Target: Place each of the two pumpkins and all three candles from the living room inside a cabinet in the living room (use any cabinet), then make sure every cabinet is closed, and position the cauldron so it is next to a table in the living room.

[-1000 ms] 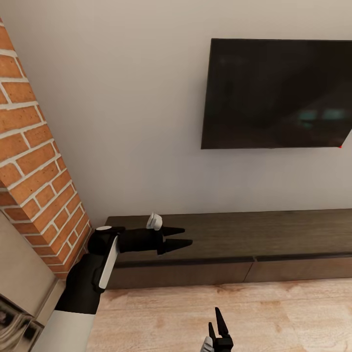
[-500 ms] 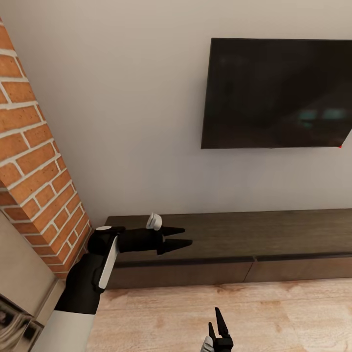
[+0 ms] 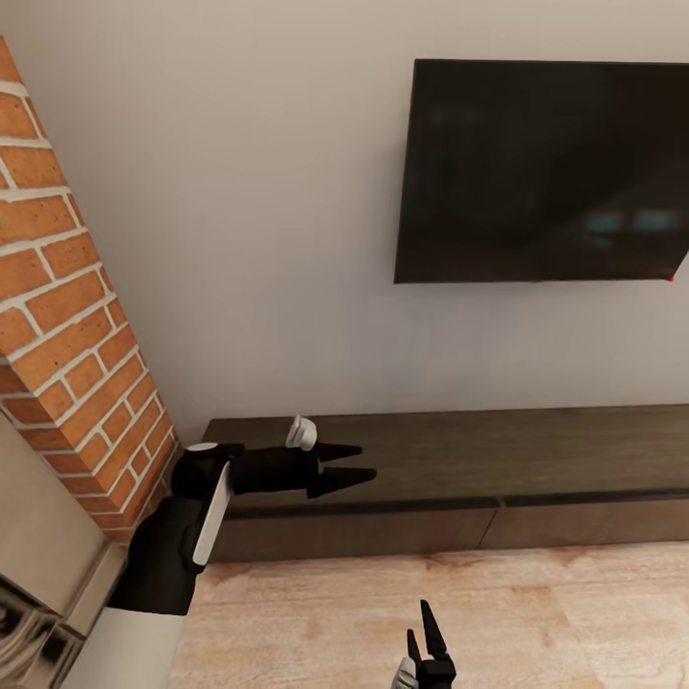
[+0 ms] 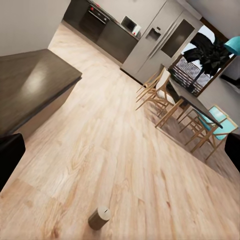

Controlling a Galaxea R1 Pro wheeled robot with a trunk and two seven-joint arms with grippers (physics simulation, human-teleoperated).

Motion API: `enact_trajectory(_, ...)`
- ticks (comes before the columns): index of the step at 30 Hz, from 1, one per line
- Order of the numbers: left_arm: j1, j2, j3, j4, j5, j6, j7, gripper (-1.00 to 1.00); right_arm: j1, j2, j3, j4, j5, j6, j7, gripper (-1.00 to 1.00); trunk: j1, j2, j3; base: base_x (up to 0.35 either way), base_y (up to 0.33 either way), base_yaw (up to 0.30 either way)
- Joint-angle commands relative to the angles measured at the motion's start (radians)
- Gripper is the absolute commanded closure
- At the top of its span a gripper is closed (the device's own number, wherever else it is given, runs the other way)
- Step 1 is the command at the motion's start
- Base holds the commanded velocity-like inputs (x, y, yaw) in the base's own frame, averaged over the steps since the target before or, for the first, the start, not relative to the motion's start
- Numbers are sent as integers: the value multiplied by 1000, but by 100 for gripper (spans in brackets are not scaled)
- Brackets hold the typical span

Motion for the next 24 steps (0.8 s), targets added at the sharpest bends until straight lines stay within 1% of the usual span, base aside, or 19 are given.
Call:
enact_trajectory(1,-1,-1,0,0,0,-1,3,-100,-4,2,0,-13,1,3,2,-100,4,-7,-3,0,0,0)
enact_trajectory(3,-1,-2,0,0,0,-7,5,-100,-25,5,-1,-14,2,5,4,-100,12,-21,-9,0,0,0)
enact_trajectory(4,-3,-2,5,-2,-1,-20,7,-100,-77,7,-1,-2,4,7,8,-100,15,-28,-13,0,0,0)
enact_trajectory(5,-4,-2,15,-2,0,-23,7,-100,-98,8,-1,7,3,8,10,-100,19,-35,-16,0,0,0)
enact_trajectory(6,-5,-1,29,-2,0,-25,7,-100,-117,9,-1,19,2,8,15,-100,23,-42,-19,0,0,0)
enact_trajectory(7,-23,-1,74,1,-1,-28,8,-100,-163,19,-2,61,1,9,40,-100,27,-49,-22,0,0,0)
enact_trajectory(8,-42,0,86,5,-3,-30,10,-100,-177,30,-2,77,1,9,55,-100,31,-56,-25,0,0,0)
enact_trajectory(10,-46,0,88,6,-3,-30,11,-100,-180,32,-2,79,1,8,58,-100,38,-70,-31,0,0,0)
enact_trajectory(14,-77,4,90,13,-7,-38,10,-100,-184,33,-1,85,2,4,63,-100,54,-98,-44,0,0,0)
enact_trajectory(20,-88,10,91,42,-6,-116,8,-100,-184,34,1,91,3,0,85,-100,77,-140,-63,0,0,0)
enact_trajectory(24,-89,8,90,46,-6,-127,10,-100,-184,34,1,91,3,0,91,-100,92,-168,-75,0,0,0)
